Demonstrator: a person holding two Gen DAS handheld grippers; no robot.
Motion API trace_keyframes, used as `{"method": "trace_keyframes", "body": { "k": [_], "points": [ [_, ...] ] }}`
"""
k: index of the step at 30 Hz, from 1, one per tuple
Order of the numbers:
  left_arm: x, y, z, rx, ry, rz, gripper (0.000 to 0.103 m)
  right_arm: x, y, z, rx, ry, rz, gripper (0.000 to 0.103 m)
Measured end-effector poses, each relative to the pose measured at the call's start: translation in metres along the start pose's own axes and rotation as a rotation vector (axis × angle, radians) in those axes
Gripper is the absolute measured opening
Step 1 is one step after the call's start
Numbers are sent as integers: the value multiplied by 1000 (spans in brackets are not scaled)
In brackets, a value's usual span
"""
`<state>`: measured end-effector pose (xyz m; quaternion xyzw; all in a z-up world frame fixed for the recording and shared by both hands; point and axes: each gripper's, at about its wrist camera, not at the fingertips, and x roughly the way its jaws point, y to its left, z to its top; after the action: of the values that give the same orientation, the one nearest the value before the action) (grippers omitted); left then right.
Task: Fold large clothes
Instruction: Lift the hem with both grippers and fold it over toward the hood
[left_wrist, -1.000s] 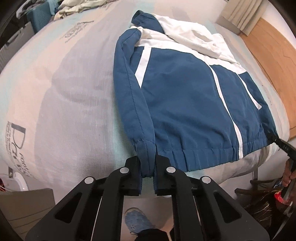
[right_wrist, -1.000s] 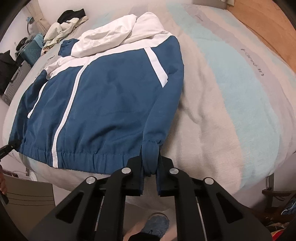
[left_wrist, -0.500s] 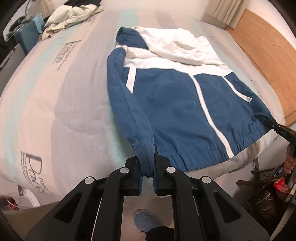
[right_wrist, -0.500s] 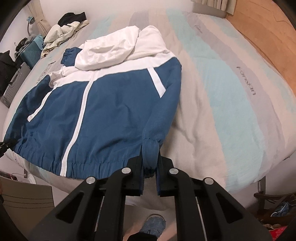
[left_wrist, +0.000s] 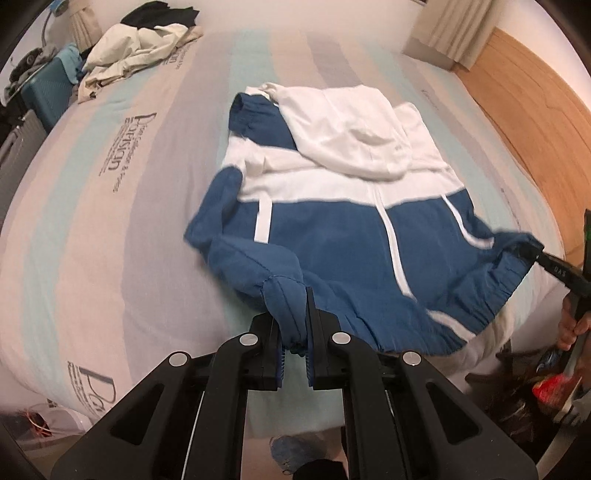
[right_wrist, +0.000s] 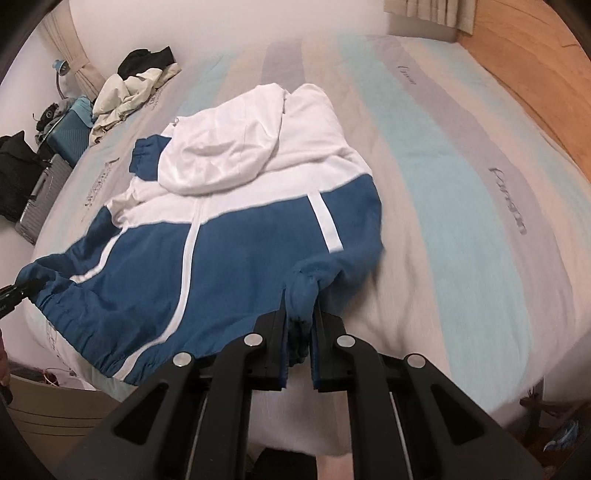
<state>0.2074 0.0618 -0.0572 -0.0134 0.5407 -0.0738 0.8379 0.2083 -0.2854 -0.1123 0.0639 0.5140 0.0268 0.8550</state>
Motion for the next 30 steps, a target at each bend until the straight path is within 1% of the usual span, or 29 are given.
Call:
{"method": "trace_keyframes", "body": {
  "k": [3, 5, 9, 10, 13, 16, 19, 24, 27, 30],
  "points": [
    [9, -6, 23, -13, 11, 33, 7, 17, -7, 30, -6, 18, 26, 7],
    [20, -6, 39, -23, 27, 68, 7, 27, -12, 50, 2, 32, 42, 7],
    [34, 3, 68, -89, 52, 113, 7, 48, -16, 89, -16, 61, 76, 6],
    [37, 6, 76, -108, 52, 123, 7, 54, -15, 103, -32, 65, 82, 6],
    [44, 12, 95, -117, 40, 159, 7, 65, -13, 127, -65, 72, 105, 5],
    [53, 19, 111, -126, 36, 171, 7, 74, -12, 150, -94, 63, 108, 5],
    [67, 29, 129, -132, 29, 171, 7, 87, -14, 170, -102, 56, 99, 5],
    [90, 44, 163, -122, 29, 137, 7, 101, -8, 203, -115, 44, 74, 5],
    [101, 52, 193, -105, 22, 102, 7, 106, -3, 224, -115, 43, 44, 5],
    [107, 59, 224, -89, 15, 69, 7, 115, -2, 250, -74, 60, 18, 5]
  ]
}}
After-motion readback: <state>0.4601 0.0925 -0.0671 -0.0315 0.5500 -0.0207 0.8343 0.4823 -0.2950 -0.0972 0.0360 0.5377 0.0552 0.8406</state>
